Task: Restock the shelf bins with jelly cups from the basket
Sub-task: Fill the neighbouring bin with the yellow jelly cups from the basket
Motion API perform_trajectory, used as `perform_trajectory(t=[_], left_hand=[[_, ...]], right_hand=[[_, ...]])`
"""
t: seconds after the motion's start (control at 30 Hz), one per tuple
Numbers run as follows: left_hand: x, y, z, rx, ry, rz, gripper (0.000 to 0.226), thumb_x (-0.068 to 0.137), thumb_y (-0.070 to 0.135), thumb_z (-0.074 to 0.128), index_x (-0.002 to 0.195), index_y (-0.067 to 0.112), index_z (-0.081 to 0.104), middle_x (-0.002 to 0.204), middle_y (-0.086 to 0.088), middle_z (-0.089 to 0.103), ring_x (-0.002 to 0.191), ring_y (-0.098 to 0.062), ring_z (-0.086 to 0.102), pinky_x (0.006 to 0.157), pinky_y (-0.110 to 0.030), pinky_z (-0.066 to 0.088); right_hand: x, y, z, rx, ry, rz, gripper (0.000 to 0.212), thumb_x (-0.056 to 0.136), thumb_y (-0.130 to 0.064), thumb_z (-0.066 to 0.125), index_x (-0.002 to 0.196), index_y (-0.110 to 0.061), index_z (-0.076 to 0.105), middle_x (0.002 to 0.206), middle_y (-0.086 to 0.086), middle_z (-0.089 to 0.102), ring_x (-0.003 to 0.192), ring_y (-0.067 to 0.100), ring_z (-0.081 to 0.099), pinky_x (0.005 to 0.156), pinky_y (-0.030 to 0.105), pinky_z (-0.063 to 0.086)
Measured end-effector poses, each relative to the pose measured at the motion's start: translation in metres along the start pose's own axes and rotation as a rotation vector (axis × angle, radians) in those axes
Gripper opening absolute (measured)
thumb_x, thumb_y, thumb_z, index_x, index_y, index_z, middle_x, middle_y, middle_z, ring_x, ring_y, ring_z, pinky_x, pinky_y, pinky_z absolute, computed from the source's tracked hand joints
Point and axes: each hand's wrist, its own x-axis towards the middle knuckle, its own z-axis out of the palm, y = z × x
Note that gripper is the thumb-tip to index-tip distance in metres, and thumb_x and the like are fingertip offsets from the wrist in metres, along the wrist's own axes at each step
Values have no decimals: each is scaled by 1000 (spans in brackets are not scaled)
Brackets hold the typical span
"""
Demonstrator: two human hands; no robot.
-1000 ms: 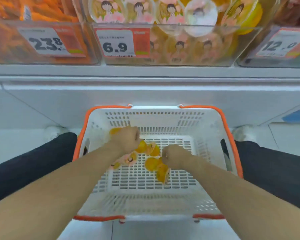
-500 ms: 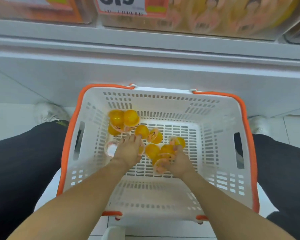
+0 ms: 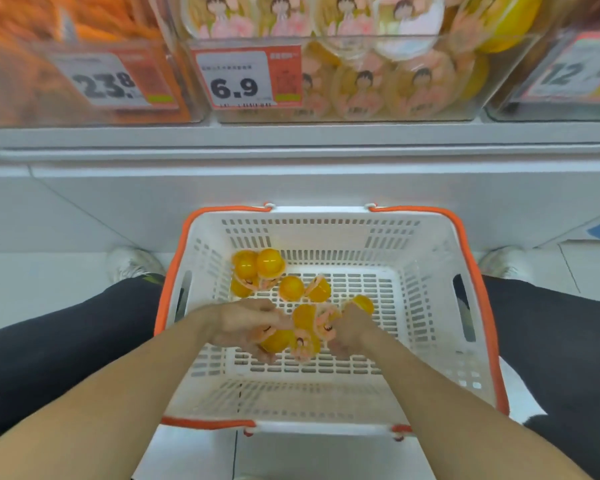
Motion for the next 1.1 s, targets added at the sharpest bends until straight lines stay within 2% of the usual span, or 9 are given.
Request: perform_trajectory(t=[0.13, 0.27, 0.4, 0.5, 0.6, 0.67, 0.83, 0.97, 1.1], left_hand=[[-54, 47, 9, 279, -60, 63, 37, 80, 34, 82, 90, 16, 50, 68, -1, 46, 67, -22, 57, 71, -37, 55], [-117, 90, 16, 469, -34, 144, 46, 84, 19, 79, 117, 3, 51, 111, -15, 66, 100, -35, 71, 71, -40, 58], [-167, 123, 32, 493, 66, 344, 53, 79, 42, 81, 102, 5, 52, 70, -21, 53, 64, -46, 44, 59, -54, 41], [-182, 135, 62, 378, 250, 567, 69, 84, 69, 60, 89, 1, 54, 74, -25, 51, 65, -41, 44, 65, -54, 38], [-183, 139, 87, 451, 455, 800, 49, 99, 47, 49, 79, 4, 59, 65, -15, 62, 51, -13, 51, 49, -23, 41], [-178, 139, 90, 372, 519, 871, 43, 103, 29, 48, 78, -5, 55, 66, -23, 65, 44, -13, 48, 43, -19, 37], [-176, 150, 81, 159, 615, 980, 40, 103, 21, 48, 71, 2, 65, 72, -12, 75, 55, -17, 64, 56, -26, 45], [-178, 156, 72, 38, 703, 1086, 40, 101, 16, 51, 66, 7, 67, 67, -11, 73, 65, -25, 72, 57, -25, 51], [-178, 159, 63, 46, 811, 1192, 39, 101, 16, 53, 67, 5, 70, 65, -6, 72, 63, -21, 70, 58, -27, 51]], right_hand=[[-65, -57, -57, 190, -276, -178, 13, 101, -4, 46, 91, -10, 41, 75, 18, 57, 64, 27, 57, 72, 39, 48], [-137, -99, -116, 85, -285, -502, 14, 105, -17, 47, 97, -11, 37, 82, 24, 71, 65, 28, 64, 61, 32, 54], [-203, -141, -156, -255, -97, -733, 8, 106, -21, 44, 102, -14, 43, 75, 6, 69, 62, 17, 57, 64, 32, 49], [-233, -166, -166, -564, 79, -850, 4, 106, -28, 40, 106, -25, 43, 75, -9, 61, 65, 11, 54, 71, 35, 48], [-244, -184, -165, -794, 232, -949, 16, 104, -16, 45, 108, -32, 42, 81, -15, 57, 69, 6, 52, 70, 34, 46], [-246, -195, -161, -839, 416, -1051, 22, 101, -11, 47, 111, -31, 49, 89, -14, 58, 79, 10, 51, 78, 39, 45], [-238, -212, -154, -248, 587, -1138, 5, 100, -23, 55, 97, -25, 58, 67, -20, 59, 65, 0, 54, 61, 18, 39], [-230, -217, -150, 243, 382, -1049, 19, 86, -13, 75, 103, -16, 67, 83, 4, 69, 70, 16, 64, 64, 34, 58], [-225, -223, -140, 564, 132, -883, 36, 76, -11, 79, 109, 0, 67, 86, 16, 67, 70, 22, 66, 62, 35, 59]])
